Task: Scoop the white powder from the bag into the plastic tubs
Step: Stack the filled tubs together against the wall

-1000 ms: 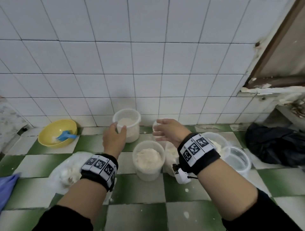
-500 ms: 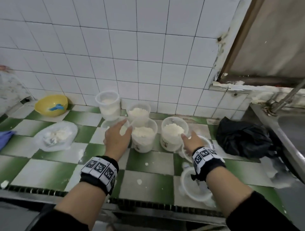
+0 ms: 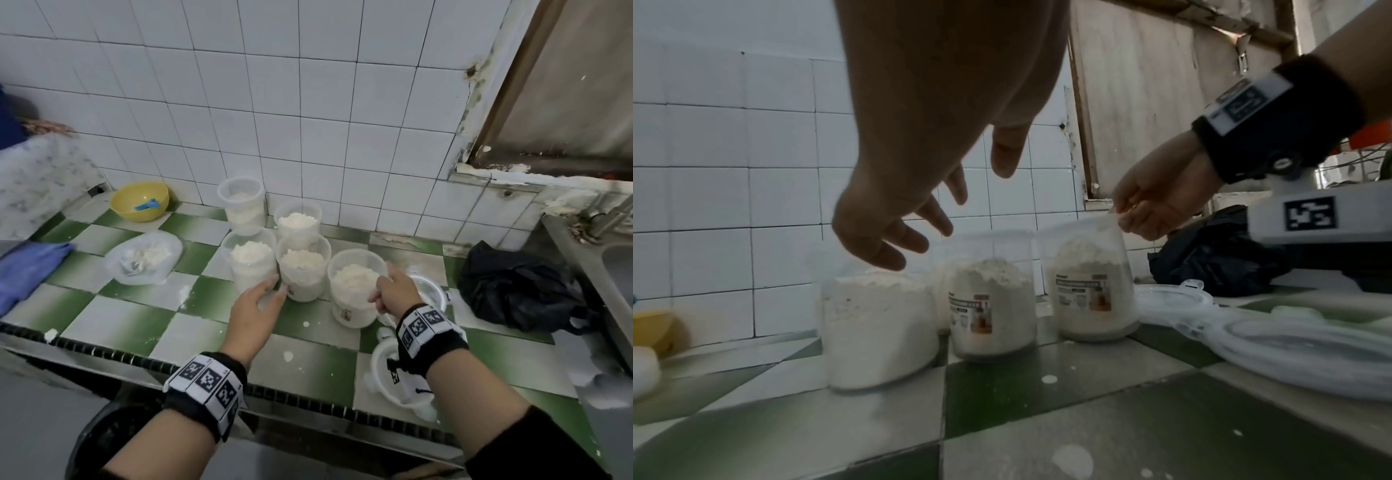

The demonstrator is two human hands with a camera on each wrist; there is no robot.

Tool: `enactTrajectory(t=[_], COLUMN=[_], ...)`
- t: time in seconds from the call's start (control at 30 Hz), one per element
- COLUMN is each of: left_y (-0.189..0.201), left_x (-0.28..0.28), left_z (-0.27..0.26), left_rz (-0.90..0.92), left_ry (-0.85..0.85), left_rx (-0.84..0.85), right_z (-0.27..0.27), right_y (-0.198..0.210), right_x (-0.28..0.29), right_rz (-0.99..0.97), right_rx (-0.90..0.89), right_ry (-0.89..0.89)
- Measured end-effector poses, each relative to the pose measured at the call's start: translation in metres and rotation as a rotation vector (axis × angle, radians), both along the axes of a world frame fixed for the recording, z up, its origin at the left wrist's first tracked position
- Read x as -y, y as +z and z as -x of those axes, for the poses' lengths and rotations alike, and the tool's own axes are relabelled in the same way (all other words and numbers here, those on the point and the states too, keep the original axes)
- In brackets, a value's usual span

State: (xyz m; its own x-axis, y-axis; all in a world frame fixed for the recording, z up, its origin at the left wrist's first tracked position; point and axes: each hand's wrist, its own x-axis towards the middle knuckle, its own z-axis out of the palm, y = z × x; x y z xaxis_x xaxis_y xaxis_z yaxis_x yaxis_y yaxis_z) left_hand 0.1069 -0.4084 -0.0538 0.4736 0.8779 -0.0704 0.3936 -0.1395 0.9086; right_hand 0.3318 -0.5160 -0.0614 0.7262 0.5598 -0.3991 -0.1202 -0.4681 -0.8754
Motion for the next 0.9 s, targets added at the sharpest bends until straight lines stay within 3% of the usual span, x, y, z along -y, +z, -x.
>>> enactTrajectory(t=[0.37, 0.5, 0.63, 0.77, 0.9], left_y=[-0.028, -0.032, -0.030, -0.028, -0.028], left_x=[0.029, 0.033, 0.036, 0.038, 0.039], left_z=[-0.025, -0.027, -0.032, -0.034, -0.034], left_rz=[0.268, 0.333, 0.347, 0.374, 0.376], left_ry=[-0.134, -0.119, -0.125, -0.123, -0.124], left_rx=[0.045, 0.102, 0.147, 0.173, 0.179], right_z=[0.051, 0.030, -0.011, -0.020, -0.013], right_y=[-0.012, -0.027, -0.065, -0.090, -0.097], right_x=[0.056, 0.076, 0.111, 0.133, 0.132], right_rz=[-0.091, -0.137, 0.169, 0.596, 0.495], right_rx=[-0.090, -0.117, 0.138, 0.229, 0.161], right_ry=[0.301, 0.070, -0.202, -0.128, -0.099])
